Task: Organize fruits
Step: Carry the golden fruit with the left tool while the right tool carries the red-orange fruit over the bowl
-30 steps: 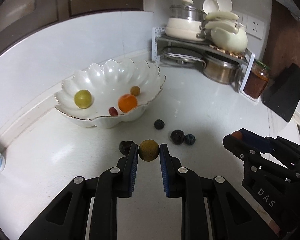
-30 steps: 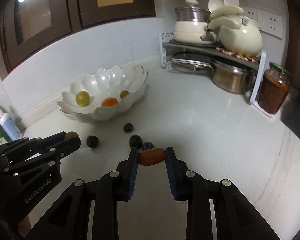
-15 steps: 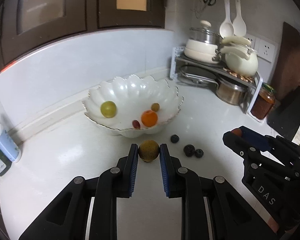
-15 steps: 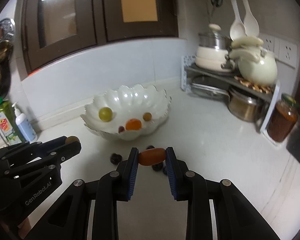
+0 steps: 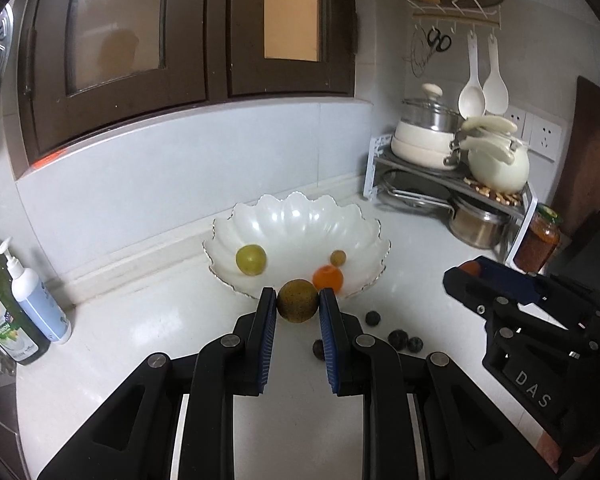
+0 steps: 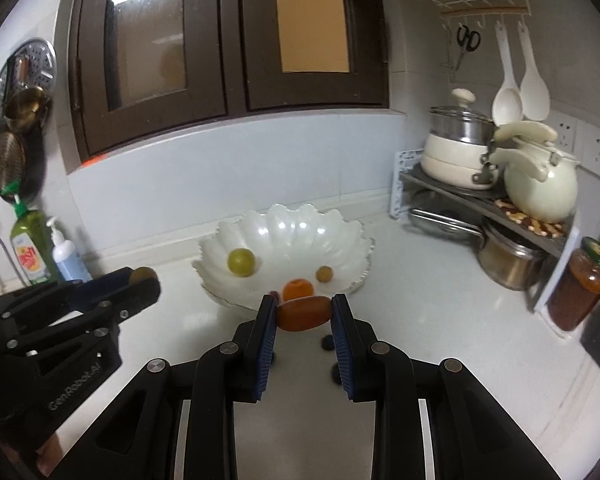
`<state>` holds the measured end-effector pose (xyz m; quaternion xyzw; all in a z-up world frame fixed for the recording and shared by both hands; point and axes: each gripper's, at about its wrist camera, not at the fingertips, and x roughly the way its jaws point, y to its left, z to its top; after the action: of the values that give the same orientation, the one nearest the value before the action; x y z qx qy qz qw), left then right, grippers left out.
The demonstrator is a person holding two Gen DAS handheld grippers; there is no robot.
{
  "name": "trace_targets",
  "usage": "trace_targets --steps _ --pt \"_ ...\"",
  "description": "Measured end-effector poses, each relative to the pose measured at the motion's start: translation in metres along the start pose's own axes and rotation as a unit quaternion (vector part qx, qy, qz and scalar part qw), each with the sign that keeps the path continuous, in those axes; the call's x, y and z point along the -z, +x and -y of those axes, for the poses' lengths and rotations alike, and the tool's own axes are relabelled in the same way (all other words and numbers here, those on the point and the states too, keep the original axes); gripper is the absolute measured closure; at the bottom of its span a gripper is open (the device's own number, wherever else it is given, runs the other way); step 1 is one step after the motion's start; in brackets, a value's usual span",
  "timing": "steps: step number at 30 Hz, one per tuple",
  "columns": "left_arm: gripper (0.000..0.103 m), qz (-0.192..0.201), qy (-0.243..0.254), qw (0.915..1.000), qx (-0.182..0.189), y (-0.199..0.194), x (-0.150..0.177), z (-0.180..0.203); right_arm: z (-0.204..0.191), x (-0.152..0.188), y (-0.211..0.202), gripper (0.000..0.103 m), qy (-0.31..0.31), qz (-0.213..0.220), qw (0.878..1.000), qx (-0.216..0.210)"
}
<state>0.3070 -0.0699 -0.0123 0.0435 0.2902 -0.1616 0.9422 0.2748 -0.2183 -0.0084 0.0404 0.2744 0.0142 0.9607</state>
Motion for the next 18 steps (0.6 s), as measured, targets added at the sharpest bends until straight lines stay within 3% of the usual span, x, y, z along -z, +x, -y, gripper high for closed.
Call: trace_targets --steps 18 --pt "0.08 0.015 -0.015 0.9996 -0.021 0.016 -0.04 -0.011 0.0 -0.037 0.024 0.074 -0.007 0.001 1.0 -0.013"
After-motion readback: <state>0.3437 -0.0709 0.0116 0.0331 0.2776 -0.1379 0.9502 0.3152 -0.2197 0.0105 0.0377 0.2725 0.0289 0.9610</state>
